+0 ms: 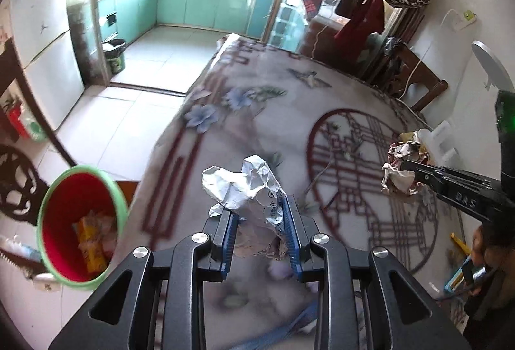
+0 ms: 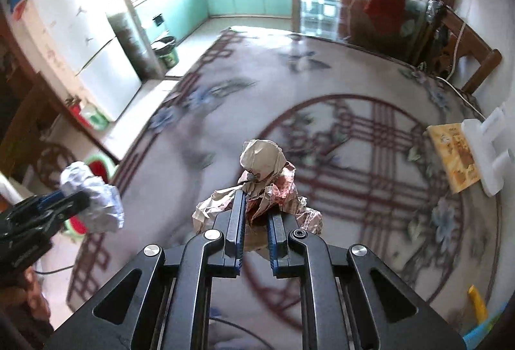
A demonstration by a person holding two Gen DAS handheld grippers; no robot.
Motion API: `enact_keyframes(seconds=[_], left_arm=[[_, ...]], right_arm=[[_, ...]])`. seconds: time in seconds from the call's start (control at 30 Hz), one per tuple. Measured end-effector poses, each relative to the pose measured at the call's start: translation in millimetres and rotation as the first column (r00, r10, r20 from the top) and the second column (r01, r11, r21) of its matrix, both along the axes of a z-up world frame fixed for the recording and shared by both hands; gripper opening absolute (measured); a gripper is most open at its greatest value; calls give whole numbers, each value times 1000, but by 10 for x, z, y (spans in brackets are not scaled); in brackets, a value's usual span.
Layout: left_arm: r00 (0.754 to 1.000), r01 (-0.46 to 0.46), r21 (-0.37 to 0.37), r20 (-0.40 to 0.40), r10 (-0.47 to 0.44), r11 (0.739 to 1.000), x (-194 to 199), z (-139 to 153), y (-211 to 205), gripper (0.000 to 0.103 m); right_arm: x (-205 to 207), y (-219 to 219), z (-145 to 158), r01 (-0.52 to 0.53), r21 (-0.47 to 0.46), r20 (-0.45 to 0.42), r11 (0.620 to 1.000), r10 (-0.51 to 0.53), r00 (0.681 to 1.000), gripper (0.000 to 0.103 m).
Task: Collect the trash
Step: 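Carry the foil and crumpled paper over the red bucket and open both grippers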
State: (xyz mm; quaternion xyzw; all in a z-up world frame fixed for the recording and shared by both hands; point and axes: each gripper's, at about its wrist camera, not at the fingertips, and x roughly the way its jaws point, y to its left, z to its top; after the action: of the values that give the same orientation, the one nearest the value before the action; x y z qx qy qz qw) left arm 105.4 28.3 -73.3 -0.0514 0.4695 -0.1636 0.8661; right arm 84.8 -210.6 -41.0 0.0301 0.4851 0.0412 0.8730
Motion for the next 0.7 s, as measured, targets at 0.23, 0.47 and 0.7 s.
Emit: enact_keyframes(seconds=[0.23, 0.47, 0.7], left_arm=[[999, -38, 0, 5, 38, 999, -187, 11, 456, 25], [997, -77, -6, 13, 77, 997, -243, 36, 821, 25], [994, -111, -7, 13, 111, 994, -271, 22, 1131, 25]], right_arm=[[-137, 535, 43, -63, -11, 15, 998, 63, 998, 12], [-160, 911, 111, -97, -16, 30, 995, 98, 995, 12], [-141, 1176, 138, -122, -21, 35, 992, 122, 992, 12]])
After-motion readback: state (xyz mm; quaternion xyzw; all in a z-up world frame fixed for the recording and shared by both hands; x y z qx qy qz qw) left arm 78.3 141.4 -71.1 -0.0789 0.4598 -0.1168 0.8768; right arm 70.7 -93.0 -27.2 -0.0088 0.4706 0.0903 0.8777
